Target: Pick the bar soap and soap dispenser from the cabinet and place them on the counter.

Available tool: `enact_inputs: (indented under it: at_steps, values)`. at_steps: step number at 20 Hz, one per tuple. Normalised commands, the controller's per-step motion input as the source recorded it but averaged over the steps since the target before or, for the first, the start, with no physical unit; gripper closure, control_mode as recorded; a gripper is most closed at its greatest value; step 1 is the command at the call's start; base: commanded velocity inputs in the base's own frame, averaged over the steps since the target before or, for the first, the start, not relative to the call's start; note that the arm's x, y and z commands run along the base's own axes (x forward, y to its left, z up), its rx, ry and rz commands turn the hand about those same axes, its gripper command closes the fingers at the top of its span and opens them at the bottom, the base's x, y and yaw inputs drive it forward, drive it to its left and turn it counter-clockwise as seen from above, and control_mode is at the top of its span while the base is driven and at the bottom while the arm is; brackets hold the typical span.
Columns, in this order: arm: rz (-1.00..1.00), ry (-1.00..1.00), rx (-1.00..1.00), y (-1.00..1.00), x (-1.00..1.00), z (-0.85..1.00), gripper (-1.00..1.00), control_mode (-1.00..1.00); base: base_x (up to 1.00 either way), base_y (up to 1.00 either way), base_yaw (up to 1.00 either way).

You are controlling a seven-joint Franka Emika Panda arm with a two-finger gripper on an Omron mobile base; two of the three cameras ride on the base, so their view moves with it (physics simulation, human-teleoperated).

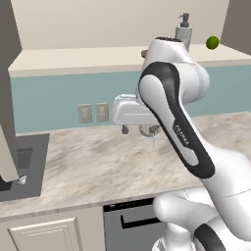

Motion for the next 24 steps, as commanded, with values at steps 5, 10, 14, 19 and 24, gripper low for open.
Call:
enact_inputs:
  at_steps: [5,10,14,19,24]
  values:
    - [-0.07,-0.16,-0.09,-0.21,0.00,-0.07,-1.00,-1.00,0.00,0.00,0.00]
    - [-0.04,-0.18,-0.02,-0.21,0.02,-0.11,-1.00,-1.00,0.00,0.00,0.00]
    - [-0.04,-0.16,0.00,-0.23,0.00,-0.06,-1.00,-1.00,0.00,0.00,0.00]
    - [-0.08,-0.14,0.01,-0.26,0.02,-0.03,-1.00,-1.00,0.00,0.00,0.00]
    - [-0.13,-0.01,0.02,-0.30,0.07,0.01,-1.00,-1.00,0.00,0.00,0.00]
